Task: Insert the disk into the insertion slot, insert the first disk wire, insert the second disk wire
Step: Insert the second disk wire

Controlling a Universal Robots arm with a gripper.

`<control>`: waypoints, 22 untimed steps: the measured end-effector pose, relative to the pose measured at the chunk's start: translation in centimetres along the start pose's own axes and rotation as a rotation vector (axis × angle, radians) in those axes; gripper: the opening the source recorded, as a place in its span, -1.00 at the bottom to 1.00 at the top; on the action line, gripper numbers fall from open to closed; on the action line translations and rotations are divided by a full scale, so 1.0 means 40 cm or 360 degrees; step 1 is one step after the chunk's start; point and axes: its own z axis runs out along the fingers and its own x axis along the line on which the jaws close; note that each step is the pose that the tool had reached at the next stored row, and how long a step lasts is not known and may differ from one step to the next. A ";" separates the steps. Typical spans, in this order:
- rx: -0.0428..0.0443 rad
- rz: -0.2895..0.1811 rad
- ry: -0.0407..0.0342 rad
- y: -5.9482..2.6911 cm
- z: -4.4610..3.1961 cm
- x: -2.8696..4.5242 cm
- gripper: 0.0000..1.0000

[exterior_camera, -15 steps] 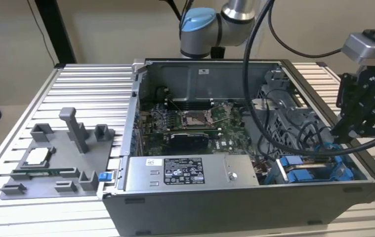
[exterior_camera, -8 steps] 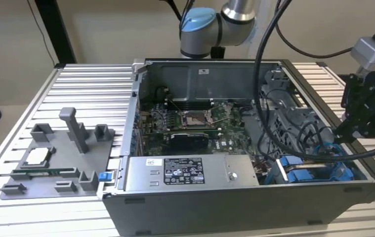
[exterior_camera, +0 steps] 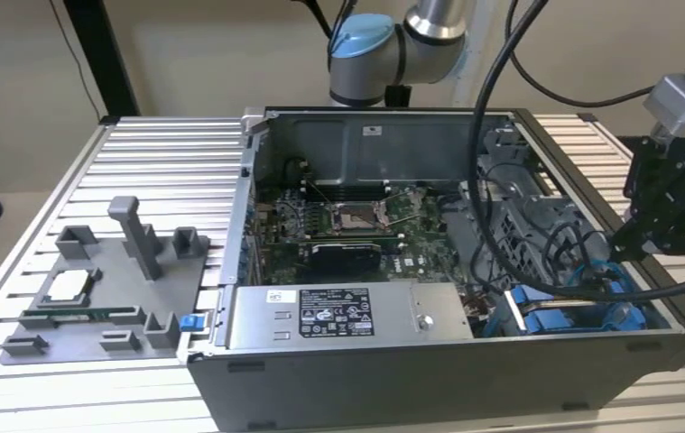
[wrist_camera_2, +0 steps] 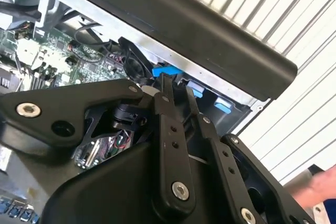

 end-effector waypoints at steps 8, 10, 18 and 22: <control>-0.0012 0.0038 -0.0004 -0.001 0.012 0.004 1.00; -0.0011 0.0042 -0.0005 -0.001 0.014 0.004 -1.00; -0.0012 0.0045 -0.0005 -0.001 0.016 0.005 -1.00; -0.0015 0.0045 -0.0005 -0.001 0.015 0.005 1.00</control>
